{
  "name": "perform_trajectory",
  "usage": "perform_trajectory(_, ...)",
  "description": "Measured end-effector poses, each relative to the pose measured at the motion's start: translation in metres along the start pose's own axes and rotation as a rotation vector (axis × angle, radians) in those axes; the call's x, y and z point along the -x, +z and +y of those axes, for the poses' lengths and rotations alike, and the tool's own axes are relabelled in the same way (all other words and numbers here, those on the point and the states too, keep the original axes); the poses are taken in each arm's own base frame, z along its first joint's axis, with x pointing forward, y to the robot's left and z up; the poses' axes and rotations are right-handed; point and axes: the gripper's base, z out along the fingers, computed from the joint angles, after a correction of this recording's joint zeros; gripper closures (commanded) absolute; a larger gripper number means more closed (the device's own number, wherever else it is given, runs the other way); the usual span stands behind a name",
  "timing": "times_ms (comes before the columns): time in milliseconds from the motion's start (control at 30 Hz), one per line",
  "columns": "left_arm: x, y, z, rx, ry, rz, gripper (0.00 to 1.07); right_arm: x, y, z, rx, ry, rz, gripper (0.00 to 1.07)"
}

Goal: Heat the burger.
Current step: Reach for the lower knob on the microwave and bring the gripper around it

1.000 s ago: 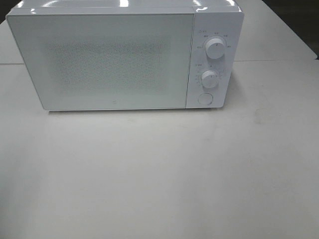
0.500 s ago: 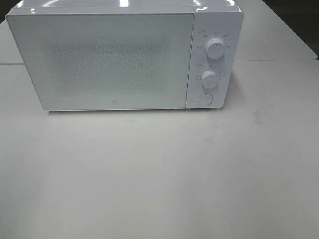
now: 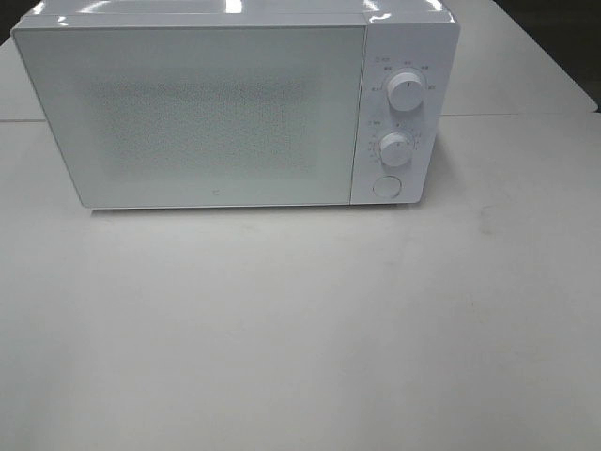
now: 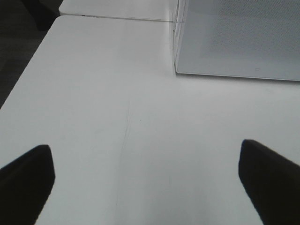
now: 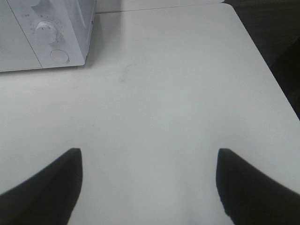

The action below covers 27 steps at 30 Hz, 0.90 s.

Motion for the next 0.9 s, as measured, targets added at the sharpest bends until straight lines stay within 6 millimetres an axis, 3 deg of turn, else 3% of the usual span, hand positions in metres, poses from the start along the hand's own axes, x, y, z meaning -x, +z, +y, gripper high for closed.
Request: perform_trajectory(900,-0.0002,-0.0004,0.0000,0.000,0.000,-0.003,0.07,0.0000,0.0000,0.0000,0.000,0.000,0.000,0.32)
